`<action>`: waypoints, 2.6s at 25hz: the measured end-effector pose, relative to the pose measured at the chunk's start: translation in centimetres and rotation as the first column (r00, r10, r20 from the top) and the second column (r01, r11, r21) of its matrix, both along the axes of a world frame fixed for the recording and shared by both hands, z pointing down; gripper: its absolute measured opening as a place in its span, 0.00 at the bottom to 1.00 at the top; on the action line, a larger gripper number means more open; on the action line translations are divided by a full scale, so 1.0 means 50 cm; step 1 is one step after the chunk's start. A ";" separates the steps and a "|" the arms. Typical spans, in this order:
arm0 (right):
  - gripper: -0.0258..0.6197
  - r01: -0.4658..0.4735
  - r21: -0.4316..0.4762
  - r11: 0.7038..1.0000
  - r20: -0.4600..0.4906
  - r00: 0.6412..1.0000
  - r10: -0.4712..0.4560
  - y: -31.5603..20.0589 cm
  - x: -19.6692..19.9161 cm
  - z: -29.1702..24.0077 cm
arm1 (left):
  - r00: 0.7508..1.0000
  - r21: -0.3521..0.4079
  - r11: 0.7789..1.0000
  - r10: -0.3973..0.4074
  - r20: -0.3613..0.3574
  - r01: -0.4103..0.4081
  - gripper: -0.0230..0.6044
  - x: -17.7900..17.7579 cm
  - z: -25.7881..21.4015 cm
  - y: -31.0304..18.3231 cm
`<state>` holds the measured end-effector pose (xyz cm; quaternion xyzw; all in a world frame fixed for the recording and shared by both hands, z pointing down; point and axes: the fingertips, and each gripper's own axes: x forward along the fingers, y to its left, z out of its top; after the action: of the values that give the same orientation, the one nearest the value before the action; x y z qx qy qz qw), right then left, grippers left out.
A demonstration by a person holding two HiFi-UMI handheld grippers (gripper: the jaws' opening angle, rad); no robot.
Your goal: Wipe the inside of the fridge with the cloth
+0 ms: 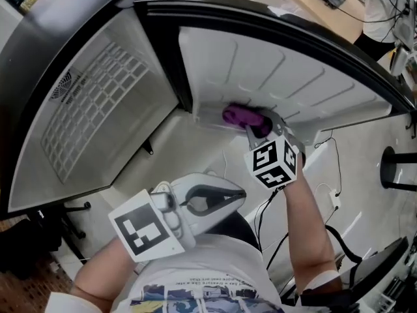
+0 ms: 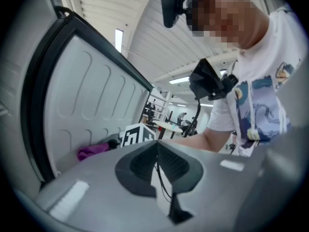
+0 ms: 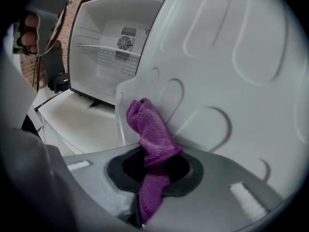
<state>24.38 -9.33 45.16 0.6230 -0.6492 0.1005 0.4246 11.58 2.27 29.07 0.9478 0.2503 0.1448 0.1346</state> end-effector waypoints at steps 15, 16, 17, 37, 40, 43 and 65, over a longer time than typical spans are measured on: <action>0.13 -0.187 0.008 0.982 -0.188 0.965 0.185 0.145 0.112 -0.040 | 0.989 -0.007 0.989 0.150 -0.001 -0.150 0.05 0.065 0.005 0.068; 0.13 -0.197 0.014 0.980 -0.198 0.960 0.196 0.152 0.116 -0.047 | 0.988 -0.006 0.988 0.157 -0.004 -0.157 0.05 0.068 0.003 0.070; 0.13 -0.207 0.021 0.978 -0.206 0.956 0.207 0.160 0.121 -0.053 | 0.987 -0.005 0.987 0.163 -0.007 -0.163 0.05 0.070 0.002 0.072; 0.13 -0.365 0.091 0.926 -0.307 0.875 0.375 0.279 0.189 -0.129 | 0.976 0.024 0.976 0.219 -0.020 -0.218 0.05 0.062 -0.010 0.096; 0.13 -0.389 0.126 0.913 -0.313 0.857 0.409 0.294 0.190 -0.147 | 0.977 0.030 0.977 0.214 -0.022 -0.213 0.05 0.050 -0.012 0.096; 0.13 -0.411 0.159 0.898 -0.322 0.838 0.440 0.310 0.187 -0.164 | 0.978 0.038 0.977 0.209 -0.025 -0.208 0.05 0.034 -0.015 0.095; 0.13 -0.263 0.146 0.954 -0.092 0.956 0.278 0.198 -0.122 -0.078 | 0.995 0.079 0.994 0.079 -0.063 -0.074 0.05 -0.166 -0.037 0.075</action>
<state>18.28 0.55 41.25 0.7376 -0.5381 0.0797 0.4001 3.27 6.01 27.25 0.9461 0.2852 0.1281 0.0843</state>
